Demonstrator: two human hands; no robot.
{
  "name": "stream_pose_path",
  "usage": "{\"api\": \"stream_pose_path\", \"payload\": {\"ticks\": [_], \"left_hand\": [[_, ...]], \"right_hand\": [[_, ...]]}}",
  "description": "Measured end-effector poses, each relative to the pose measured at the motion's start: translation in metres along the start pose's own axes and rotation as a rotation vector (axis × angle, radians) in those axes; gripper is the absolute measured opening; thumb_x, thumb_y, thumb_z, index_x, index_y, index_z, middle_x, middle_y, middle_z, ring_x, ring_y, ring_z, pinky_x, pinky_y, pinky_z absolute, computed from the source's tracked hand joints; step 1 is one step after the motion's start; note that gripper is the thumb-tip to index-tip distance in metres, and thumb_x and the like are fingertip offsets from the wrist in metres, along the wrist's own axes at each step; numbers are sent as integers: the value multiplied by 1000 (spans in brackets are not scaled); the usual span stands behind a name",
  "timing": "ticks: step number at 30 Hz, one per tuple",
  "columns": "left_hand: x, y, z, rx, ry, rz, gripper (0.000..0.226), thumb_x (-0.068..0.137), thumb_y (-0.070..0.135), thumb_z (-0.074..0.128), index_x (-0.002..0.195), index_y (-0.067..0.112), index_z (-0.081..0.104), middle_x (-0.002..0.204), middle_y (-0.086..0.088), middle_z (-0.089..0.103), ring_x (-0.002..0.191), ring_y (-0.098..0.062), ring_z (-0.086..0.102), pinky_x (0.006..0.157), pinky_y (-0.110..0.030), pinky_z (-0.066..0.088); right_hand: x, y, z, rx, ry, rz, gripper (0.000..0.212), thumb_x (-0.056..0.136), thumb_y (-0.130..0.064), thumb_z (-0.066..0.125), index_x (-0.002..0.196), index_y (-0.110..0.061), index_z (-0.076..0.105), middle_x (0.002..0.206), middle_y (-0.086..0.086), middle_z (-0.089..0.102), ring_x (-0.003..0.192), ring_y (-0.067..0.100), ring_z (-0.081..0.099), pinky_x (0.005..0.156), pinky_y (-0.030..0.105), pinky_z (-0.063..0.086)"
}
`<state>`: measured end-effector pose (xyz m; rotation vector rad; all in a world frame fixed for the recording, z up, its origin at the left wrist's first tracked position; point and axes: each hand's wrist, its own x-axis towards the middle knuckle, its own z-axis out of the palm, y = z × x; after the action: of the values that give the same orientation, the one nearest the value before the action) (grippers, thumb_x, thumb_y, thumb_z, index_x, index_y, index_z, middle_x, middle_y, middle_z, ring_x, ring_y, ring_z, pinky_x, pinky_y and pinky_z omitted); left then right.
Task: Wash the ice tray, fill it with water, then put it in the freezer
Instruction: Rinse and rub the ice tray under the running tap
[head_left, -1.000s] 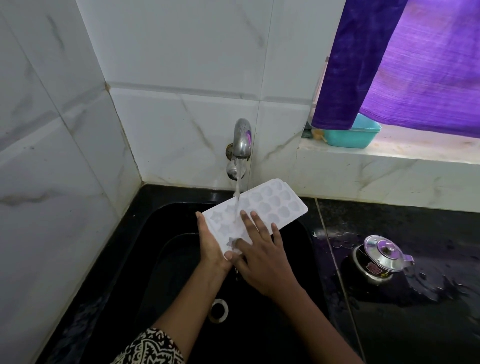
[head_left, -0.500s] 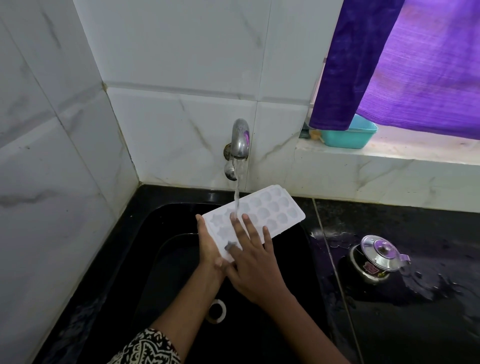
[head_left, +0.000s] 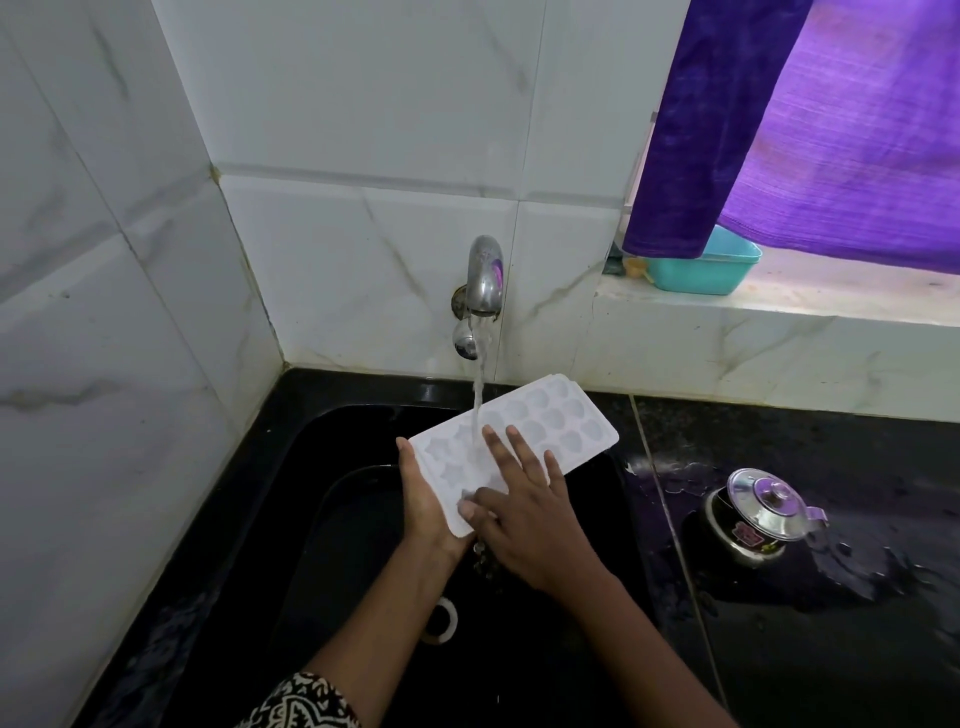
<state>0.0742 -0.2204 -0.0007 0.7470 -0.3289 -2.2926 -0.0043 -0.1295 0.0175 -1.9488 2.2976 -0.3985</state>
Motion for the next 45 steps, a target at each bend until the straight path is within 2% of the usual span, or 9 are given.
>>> {"api": "stream_pose_path", "payload": {"ticks": [3, 6, 10, 14, 24, 31, 36, 39, 45], "left_hand": [[0, -2, -2, 15, 45, 10, 85, 87, 76, 24, 123, 8, 60, 110, -20, 70, 96, -36, 68, 87, -48, 49], [-1, 4, -13, 80, 80, 45, 79, 89, 73, 22, 121, 10, 59, 99, -15, 73, 85, -32, 71, 74, -41, 49], [-13, -2, -34, 98, 93, 80, 64, 93, 65, 26, 109, 19, 67, 91, -7, 75, 81, -24, 72, 72, -39, 49], [-15, -8, -45, -67, -142, 82, 54, 103, 33, 22, 87, 61, 65, 94, 40, 63, 94, 21, 58, 83, -6, 44], [-27, 13, -68, 129, 103, -49, 77, 86, 72, 29, 117, 10, 64, 114, -20, 68, 96, -38, 68, 91, -49, 46], [-15, -2, -67, 123, 163, -86, 73, 90, 71, 29, 96, 13, 72, 86, -15, 73, 73, -25, 73, 81, -39, 52], [-10, -25, -59, -31, 266, 121, 56, 100, 50, 15, 132, 28, 56, 143, 6, 47, 132, -12, 46, 96, -24, 38], [-6, -12, -64, 14, 233, 20, 62, 93, 65, 28, 102, 24, 75, 102, 4, 71, 92, -16, 69, 79, -30, 51], [-20, 4, -90, 117, 216, -18, 77, 92, 70, 23, 128, 9, 54, 107, -18, 71, 94, -37, 69, 79, -46, 54]], "right_hand": [[-5, -27, 13, -55, 24, 82, 48, 89, -52, 29, 98, -22, 66, 151, 8, 34, 143, 21, 21, 110, 54, 24], [-19, -48, 27, 100, -63, 60, 81, 85, -59, 13, 140, -7, 39, 158, 12, 14, 146, 27, 8, 115, 40, -2], [-16, -61, 5, 286, -72, 24, 48, 97, -42, 27, 118, -11, 57, 123, 9, 60, 118, 21, 51, 117, 39, 15], [8, -61, 31, 223, -169, -133, 69, 94, -55, 20, 151, -17, 13, 159, 1, 10, 146, 11, 2, 118, 39, -2], [27, 64, 72, 176, -197, 303, 60, 100, -47, 24, 151, -26, 2, 159, -7, -6, 146, 14, -5, 115, 43, 1], [28, -1, 107, 259, -204, 312, 71, 97, -52, 22, 151, -7, 6, 156, 2, -11, 145, 21, -11, 117, 50, -2], [24, -54, 94, 419, -286, 72, 63, 101, -40, 26, 152, -11, 3, 159, 4, -8, 145, 12, -12, 116, 33, -9], [28, -29, 93, 364, -269, -34, 56, 102, -41, 24, 151, -25, 3, 159, -5, -7, 145, 7, -9, 113, 37, -5], [35, 66, 108, 255, -351, 356, 58, 100, -48, 19, 151, -28, -1, 158, -9, -11, 146, 12, -8, 116, 46, -3]]}}
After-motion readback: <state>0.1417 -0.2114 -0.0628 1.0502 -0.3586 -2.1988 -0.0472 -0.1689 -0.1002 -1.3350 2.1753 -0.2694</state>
